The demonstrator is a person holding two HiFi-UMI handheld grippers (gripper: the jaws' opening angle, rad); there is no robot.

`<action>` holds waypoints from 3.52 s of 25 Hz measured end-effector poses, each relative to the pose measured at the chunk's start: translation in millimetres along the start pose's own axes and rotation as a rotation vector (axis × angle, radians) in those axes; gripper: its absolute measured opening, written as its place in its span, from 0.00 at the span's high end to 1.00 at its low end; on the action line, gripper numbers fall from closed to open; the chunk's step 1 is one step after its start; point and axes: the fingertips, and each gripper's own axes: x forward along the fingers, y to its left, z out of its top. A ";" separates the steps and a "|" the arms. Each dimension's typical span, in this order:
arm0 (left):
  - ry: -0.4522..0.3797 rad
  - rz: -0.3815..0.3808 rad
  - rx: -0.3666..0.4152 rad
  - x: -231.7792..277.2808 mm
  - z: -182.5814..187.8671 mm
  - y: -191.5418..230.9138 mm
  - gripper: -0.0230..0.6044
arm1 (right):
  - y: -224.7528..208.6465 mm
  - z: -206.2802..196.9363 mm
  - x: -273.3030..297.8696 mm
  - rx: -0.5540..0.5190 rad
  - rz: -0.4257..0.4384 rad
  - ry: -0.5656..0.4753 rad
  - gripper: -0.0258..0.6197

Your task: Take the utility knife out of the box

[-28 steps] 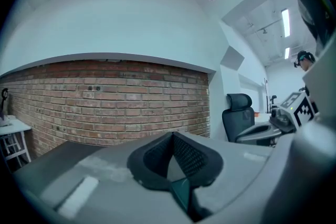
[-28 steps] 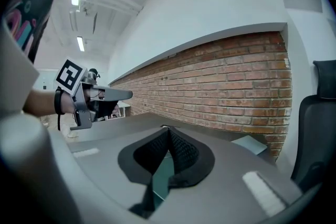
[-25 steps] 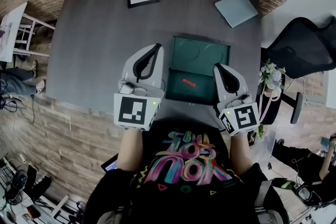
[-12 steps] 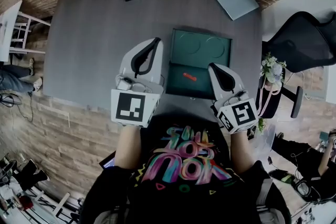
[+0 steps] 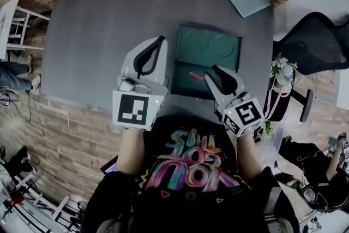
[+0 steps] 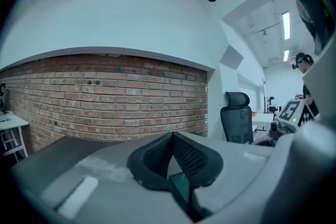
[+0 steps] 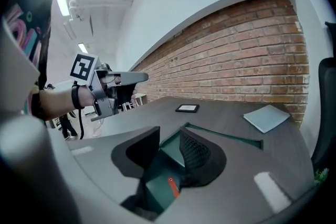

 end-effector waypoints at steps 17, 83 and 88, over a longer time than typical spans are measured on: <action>0.011 0.024 0.002 -0.7 -6.6 3.0 0.96 | 10.6 -101.3 32.3 -0.175 0.118 0.337 0.74; 0.025 0.051 -0.025 -4.2 -16.1 12.0 0.96 | -21.6 -173.3 50.7 -0.209 0.078 0.705 0.84; 0.020 0.050 -0.019 -4.1 -14.8 10.6 0.96 | -19.4 -167.2 48.4 -0.184 0.083 0.675 0.84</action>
